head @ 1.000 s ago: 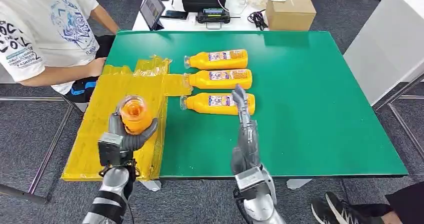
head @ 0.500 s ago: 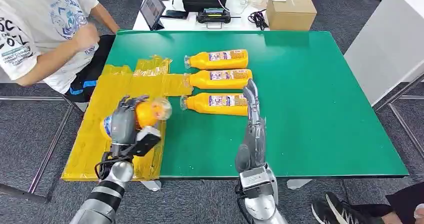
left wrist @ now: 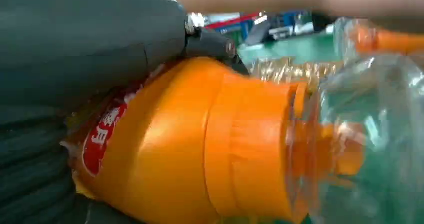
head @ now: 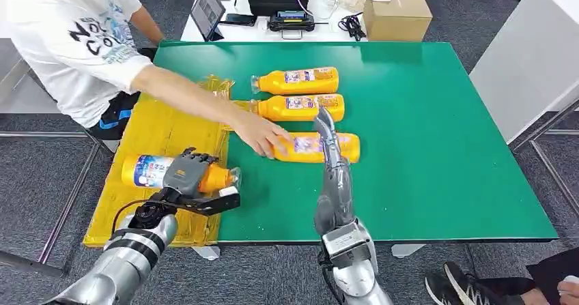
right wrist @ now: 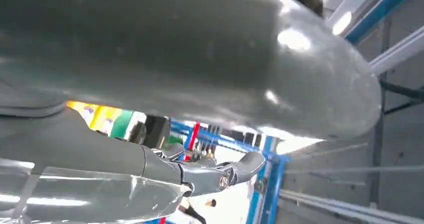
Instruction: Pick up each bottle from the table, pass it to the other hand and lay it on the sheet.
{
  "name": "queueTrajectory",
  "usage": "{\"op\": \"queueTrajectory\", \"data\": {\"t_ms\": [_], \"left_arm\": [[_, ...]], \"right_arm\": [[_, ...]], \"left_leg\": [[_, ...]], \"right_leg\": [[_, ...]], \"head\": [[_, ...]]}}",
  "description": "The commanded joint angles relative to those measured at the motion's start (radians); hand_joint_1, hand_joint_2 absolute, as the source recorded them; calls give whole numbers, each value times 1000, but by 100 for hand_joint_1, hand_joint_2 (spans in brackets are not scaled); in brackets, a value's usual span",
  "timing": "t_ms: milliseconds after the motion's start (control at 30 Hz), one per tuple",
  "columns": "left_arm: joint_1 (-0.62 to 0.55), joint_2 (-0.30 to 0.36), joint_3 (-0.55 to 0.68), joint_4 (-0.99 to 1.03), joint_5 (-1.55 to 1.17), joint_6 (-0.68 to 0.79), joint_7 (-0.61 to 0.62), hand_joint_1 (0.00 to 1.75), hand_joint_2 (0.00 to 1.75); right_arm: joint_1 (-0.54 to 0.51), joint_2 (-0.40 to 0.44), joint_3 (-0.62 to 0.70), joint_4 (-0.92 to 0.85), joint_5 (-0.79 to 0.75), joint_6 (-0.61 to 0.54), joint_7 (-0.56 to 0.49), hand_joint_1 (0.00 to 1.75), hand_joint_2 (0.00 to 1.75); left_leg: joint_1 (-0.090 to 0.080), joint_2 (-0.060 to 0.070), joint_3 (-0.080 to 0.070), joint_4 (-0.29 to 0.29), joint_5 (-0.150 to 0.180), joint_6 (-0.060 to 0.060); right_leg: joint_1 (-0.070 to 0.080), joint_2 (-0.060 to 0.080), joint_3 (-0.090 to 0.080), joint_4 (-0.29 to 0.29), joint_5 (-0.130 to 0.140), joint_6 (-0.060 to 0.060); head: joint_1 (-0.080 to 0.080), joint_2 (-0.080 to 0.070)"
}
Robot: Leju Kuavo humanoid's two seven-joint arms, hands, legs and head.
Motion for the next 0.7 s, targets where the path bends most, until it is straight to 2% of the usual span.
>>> {"op": "queueTrajectory", "data": {"t_ms": [33, 133, 233, 267, 300, 367, 400, 567, 700], "left_arm": [[-66, 32, -14, 160, 64, -121, -55, 175, 175], [-54, 27, 42, 157, 150, -176, -98, 175, 175], [-56, 27, 62, 170, 185, -216, -91, 175, 175], [-55, 22, 87, 177, 227, -260, -100, 35, 175], [-53, 22, 88, 180, 233, -272, -103, 0, 175], [-42, 18, 116, 179, 290, -325, -128, 0, 175], [-38, 17, 116, 180, 295, -328, -131, 0, 0], [-30, 12, 161, 184, 409, -434, -188, 0, 0], [-30, 15, 162, 186, 416, -443, -192, 0, 0]], "right_arm": [[-29, 4, -32, 81, 7, 19, 0, 0, 0], [-23, 4, -31, 90, 13, 20, -1, 0, 0], [-26, 3, -24, 106, 26, 21, -7, 0, 0], [-26, 4, -23, 111, 29, 19, -7, 0, 0], [-27, 4, -23, 112, 29, 19, -7, 0, 0], [-29, 5, -24, 121, 29, 20, -7, 0, 0], [-31, 6, -24, 125, 29, 20, -7, 0, 0], [-51, 7, -18, 161, 27, 27, -4, 0, 0], [-55, 8, -18, 167, 27, 27, -4, 0, 0]], "left_leg": [[2, 3, 5, 0, -1, -2], [1, 3, 5, -1, -1, -2], [1, 3, 7, -2, -1, -2], [1, 2, 7, -2, -1, -1], [2, 3, 9, -2, -2, -2], [1, 4, 10, -2, -1, -2], [1, 5, 12, -3, -2, -2], [0, 3, 11, -2, -1, -1], [1, 3, 15, -3, -1, -2]], "right_leg": [[2, 2, 5, -1, 0, -2], [2, 3, 5, -1, 0, -3], [2, 3, 6, -2, 0, -2], [1, 2, 7, -2, 0, -2], [2, 3, 9, -2, 0, -3], [1, 3, 9, -2, 0, -2], [2, 4, 11, -3, 0, -3], [1, 3, 11, -2, 0, -2], [1, 3, 15, -2, 1, -2]], "head": [[0, 0], [0, 0], [0, 0], [0, 0], [0, 0], [0, 0], [0, 0], [0, 0], [0, 0]]}}
